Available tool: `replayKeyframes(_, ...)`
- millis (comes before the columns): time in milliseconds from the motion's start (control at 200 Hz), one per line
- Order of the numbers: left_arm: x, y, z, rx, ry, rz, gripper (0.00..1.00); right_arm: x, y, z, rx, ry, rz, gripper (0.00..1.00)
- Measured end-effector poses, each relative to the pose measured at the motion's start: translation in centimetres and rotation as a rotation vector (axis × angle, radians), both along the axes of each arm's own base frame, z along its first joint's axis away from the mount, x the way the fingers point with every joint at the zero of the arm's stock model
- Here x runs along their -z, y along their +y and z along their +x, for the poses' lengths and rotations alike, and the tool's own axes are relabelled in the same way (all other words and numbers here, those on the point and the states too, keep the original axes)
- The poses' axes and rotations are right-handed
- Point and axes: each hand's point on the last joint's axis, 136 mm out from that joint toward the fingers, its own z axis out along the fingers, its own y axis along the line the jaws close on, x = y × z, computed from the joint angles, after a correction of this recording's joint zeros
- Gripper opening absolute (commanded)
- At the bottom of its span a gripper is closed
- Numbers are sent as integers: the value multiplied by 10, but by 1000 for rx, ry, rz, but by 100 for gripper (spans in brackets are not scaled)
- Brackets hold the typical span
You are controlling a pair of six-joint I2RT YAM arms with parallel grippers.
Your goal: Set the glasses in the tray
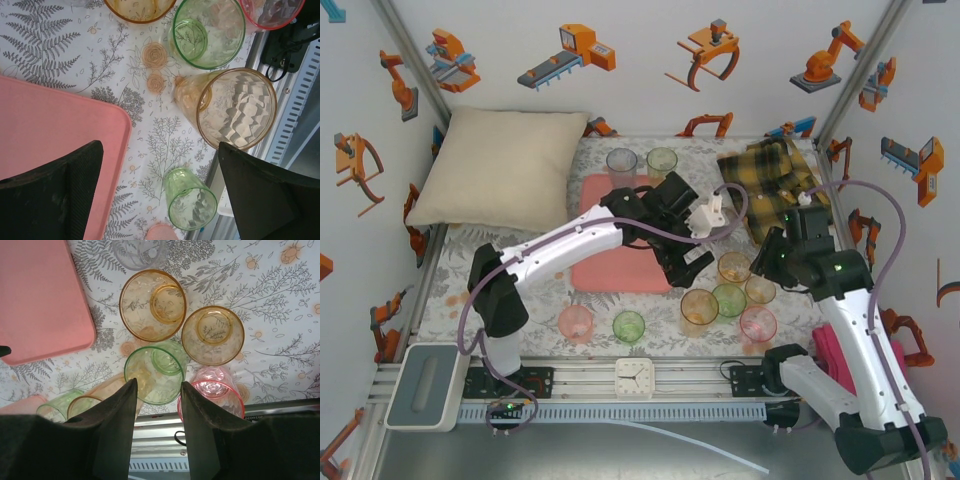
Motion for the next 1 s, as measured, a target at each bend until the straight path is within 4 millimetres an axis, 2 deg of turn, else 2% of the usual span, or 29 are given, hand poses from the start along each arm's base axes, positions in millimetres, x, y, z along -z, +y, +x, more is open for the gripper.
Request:
replayKeyframes(205, 5, -3, -11, 9, 13, 12, 86, 7, 0, -3, -1, 10, 0, 41)
replayKeyframes(516, 23, -5, -20, 13, 14, 60, 82, 2, -2, -9, -2, -20, 7, 41)
replayKeyframes(1002, 40, -3, -20, -1, -20, 105, 77, 5, -5, -13, 3, -24, -4, 41)
